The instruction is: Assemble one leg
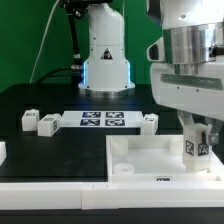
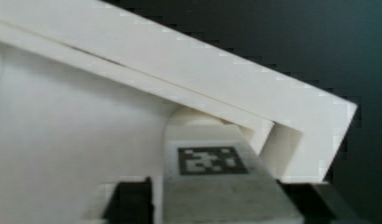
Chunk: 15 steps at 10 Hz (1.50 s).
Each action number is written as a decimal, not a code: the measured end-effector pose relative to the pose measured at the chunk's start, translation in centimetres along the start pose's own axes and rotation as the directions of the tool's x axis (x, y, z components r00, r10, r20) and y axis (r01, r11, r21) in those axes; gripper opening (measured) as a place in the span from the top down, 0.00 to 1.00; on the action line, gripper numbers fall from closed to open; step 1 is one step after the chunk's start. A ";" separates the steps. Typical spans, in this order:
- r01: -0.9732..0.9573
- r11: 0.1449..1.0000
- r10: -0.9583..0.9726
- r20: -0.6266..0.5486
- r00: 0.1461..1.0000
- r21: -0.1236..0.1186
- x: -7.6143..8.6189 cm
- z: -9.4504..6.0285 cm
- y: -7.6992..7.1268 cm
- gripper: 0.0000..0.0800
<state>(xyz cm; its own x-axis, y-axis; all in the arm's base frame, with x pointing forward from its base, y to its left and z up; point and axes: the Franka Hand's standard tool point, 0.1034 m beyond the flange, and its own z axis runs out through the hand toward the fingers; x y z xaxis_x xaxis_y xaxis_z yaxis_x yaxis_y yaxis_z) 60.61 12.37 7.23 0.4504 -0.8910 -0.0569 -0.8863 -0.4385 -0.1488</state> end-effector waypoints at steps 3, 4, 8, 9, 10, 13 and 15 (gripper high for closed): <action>0.200 0.980 -0.200 -0.001 0.980 0.000 0.0 0.0 0.0 0.21; 0.344 0.939 -0.344 -0.006 0.939 0.004 0.0 0.0 -0.1 0.21; 0.766 0.642 -0.766 0.022 0.642 -0.012 0.7 0.1 -0.1 0.19; 0.825 0.565 -0.825 0.023 0.565 -0.010 0.8 0.1 -0.1 0.19; 0.860 0.511 -0.859 0.022 0.511 -0.009 0.7 0.1 -0.2 0.19; 0.968 0.249 -0.968 0.026 0.250 -0.026 0.6 0.0 -0.3 0.19; 0.977 0.214 -0.976 0.027 0.214 -0.025 0.8 0.0 -0.2 0.19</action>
Offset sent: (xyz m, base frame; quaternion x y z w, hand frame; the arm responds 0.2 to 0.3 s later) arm 0.0046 0.0026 -0.0006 0.0215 0.0210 -0.3599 0.9325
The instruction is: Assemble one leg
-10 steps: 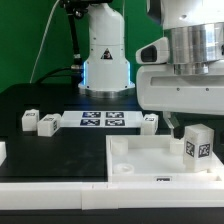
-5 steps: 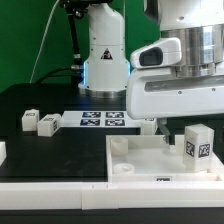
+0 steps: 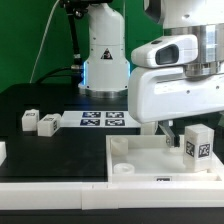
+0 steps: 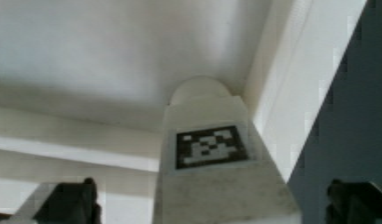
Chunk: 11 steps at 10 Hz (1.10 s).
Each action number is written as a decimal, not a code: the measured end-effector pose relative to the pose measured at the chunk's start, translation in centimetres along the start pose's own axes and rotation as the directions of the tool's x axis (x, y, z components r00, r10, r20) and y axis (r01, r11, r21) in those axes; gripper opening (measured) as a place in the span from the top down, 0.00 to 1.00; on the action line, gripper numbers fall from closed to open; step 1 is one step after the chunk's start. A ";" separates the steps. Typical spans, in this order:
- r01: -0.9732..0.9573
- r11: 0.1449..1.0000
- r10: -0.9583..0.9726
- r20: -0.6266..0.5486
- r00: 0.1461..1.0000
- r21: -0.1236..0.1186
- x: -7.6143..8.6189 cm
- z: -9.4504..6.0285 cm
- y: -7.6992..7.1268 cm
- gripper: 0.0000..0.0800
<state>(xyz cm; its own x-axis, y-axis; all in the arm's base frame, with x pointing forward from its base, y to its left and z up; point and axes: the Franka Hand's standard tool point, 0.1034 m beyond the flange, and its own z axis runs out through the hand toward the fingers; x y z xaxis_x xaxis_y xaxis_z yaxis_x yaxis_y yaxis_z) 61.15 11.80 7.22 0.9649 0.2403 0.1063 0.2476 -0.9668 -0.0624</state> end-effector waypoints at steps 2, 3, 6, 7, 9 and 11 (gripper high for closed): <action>-0.001 1.000 0.001 0.000 1.000 0.000 0.0 0.0 0.0 0.51; -0.001 1.000 0.001 0.000 1.000 0.000 0.0 0.0 0.0 0.51; -0.028 1.000 0.028 0.000 1.000 0.001 0.0 0.0 0.0 0.64; -0.045 0.999 0.045 0.000 0.999 0.002 0.0 0.0 0.0 0.64; -0.354 0.935 0.354 -0.002 0.935 0.009 -0.1 0.1 0.1 0.64; -0.556 0.831 0.556 0.005 0.831 0.007 -0.1 0.0 0.1 0.64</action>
Offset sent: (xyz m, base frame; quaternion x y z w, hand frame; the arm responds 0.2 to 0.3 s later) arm 0.0000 0.0000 0.0000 0.0000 0.0000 0.0000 1.0000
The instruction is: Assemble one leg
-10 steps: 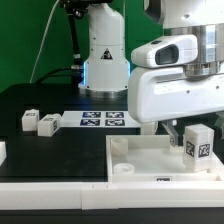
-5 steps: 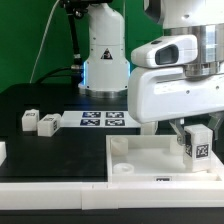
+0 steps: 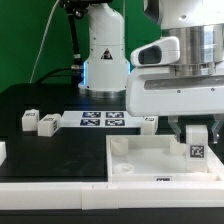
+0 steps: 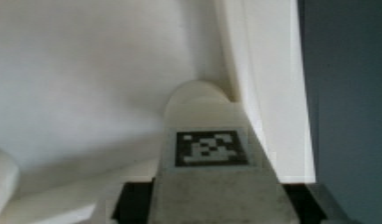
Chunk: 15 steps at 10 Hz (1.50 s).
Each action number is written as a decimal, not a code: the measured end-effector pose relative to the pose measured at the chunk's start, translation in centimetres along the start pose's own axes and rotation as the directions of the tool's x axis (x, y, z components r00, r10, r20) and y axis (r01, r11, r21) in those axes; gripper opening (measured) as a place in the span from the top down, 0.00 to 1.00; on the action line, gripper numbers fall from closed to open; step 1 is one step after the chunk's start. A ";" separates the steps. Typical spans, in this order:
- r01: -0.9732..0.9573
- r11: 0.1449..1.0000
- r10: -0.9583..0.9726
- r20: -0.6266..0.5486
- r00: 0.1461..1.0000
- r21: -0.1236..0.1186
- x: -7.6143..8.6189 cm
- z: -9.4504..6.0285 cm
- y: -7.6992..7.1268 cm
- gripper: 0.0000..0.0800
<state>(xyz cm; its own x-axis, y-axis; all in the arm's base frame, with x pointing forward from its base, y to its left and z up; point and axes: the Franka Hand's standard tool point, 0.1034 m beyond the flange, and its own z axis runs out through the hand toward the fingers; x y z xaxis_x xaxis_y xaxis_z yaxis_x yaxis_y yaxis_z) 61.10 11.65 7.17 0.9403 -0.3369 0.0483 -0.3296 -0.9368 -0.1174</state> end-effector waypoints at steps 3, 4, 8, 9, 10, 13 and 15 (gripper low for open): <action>-0.441 0.897 0.441 -0.015 0.897 -0.016 -0.4 0.1 -0.3 0.63; -0.569 0.822 0.569 -0.021 0.822 -0.016 -0.4 0.2 -0.3 0.63; -0.648 0.761 0.648 -0.019 0.761 -0.009 -0.4 0.2 -0.3 0.63; -0.610 0.792 0.610 -0.019 0.792 -0.009 -0.3 0.1 -0.3 0.44; -0.574 0.818 0.574 -0.020 0.818 -0.009 -0.3 0.1 -0.2 0.24; -0.113 0.993 0.112 -0.036 0.993 -0.031 -0.3 0.0 -0.9 0.19; 0.153 0.987 -0.155 -0.028 0.988 -0.043 -0.3 0.0 -1.1 0.19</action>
Offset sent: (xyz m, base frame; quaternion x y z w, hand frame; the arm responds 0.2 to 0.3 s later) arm -0.0066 -0.0100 -0.0015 -0.0686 0.0228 0.3717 0.9255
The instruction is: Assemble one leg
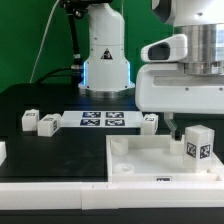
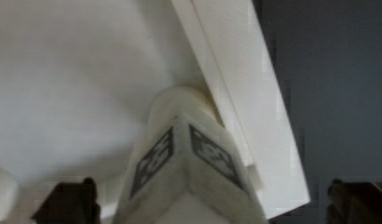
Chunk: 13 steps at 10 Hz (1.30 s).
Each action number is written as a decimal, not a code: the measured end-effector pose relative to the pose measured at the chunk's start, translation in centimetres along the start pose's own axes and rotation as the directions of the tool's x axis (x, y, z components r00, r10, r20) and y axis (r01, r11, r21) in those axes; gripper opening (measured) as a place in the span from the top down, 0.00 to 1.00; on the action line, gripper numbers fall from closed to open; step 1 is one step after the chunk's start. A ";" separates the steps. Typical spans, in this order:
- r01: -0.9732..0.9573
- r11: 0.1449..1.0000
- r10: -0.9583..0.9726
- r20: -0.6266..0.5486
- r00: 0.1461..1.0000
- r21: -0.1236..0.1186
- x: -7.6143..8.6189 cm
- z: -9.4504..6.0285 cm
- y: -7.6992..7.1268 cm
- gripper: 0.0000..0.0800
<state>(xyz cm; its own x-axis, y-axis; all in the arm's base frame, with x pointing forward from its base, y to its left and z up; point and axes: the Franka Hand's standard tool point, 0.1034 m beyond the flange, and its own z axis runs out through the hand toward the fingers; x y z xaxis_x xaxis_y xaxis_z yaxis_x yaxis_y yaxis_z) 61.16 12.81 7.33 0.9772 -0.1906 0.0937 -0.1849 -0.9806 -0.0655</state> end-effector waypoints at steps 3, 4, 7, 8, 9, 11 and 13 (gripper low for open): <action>0.299 0.954 -0.299 0.001 0.954 -0.002 0.2 0.0 0.6 0.19; 0.432 0.902 -0.432 -0.003 0.902 -0.012 0.4 0.0 0.7 0.19; 0.572 0.820 -0.572 0.005 0.820 -0.027 0.5 -0.1 1.0 0.19; 0.572 0.820 -0.572 0.006 0.820 -0.027 0.5 -0.1 1.1 0.19; 0.572 0.820 -0.572 0.006 0.820 -0.028 0.5 -0.1 1.1 0.19; 0.572 0.820 -0.572 0.006 0.820 -0.028 0.5 -0.1 1.1 0.56; 0.569 0.822 -0.569 0.005 0.822 -0.028 0.5 0.0 1.1 0.64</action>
Offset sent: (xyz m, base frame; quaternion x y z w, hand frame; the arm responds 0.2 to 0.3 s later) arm 0.0043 0.0030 0.0055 0.0084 0.0286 -0.3162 0.9482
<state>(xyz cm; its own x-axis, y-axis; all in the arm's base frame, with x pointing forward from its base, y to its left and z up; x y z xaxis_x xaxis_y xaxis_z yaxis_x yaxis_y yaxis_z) 61.45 11.64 7.36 0.9092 0.4019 0.1089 0.4015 -0.9155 0.0269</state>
